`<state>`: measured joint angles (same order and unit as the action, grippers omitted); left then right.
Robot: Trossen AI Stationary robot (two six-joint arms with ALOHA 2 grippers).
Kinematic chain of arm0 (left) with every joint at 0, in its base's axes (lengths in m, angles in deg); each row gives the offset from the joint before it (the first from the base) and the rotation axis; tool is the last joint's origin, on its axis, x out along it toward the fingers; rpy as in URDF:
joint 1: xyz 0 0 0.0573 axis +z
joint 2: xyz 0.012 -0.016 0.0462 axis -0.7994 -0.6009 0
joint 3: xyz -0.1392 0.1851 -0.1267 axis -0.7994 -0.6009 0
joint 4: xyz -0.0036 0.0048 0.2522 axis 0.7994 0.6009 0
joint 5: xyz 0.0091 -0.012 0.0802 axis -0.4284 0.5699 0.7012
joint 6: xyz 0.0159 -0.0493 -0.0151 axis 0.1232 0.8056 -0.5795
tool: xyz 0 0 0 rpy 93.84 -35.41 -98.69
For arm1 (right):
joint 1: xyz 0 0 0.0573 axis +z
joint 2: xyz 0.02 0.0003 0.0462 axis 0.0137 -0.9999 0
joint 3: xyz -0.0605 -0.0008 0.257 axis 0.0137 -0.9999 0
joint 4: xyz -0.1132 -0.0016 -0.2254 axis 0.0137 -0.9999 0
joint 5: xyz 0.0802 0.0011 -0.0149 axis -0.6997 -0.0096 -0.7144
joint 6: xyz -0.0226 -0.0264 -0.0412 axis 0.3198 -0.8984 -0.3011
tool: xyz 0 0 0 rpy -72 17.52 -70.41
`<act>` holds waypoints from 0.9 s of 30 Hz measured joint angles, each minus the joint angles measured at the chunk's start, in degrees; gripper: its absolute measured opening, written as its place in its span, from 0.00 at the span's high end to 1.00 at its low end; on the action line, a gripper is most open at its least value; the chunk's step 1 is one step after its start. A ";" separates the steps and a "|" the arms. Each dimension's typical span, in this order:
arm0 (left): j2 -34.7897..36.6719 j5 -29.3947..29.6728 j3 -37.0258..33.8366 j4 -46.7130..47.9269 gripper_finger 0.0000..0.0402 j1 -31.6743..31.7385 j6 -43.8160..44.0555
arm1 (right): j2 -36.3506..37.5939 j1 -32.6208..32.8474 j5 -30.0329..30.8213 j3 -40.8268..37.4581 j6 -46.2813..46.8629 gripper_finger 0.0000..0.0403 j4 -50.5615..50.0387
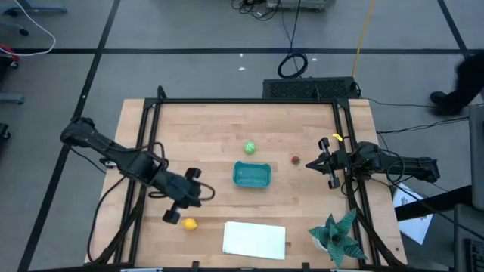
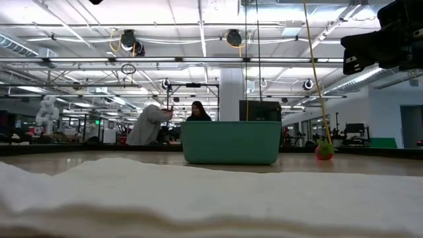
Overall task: Pick and placing Produce into tupperware
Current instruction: Put the yellow lemon into the blue bin
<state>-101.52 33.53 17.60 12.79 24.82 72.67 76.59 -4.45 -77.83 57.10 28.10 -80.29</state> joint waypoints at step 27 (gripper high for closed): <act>-4.40 6.41 0.00 8.95 0.94 -9.49 26.58 | 0.00 0.02 -0.02 0.00 0.20 1.00 0.00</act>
<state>-105.92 39.93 17.60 21.74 15.33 99.25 76.59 -4.43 -77.86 57.10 28.30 -80.29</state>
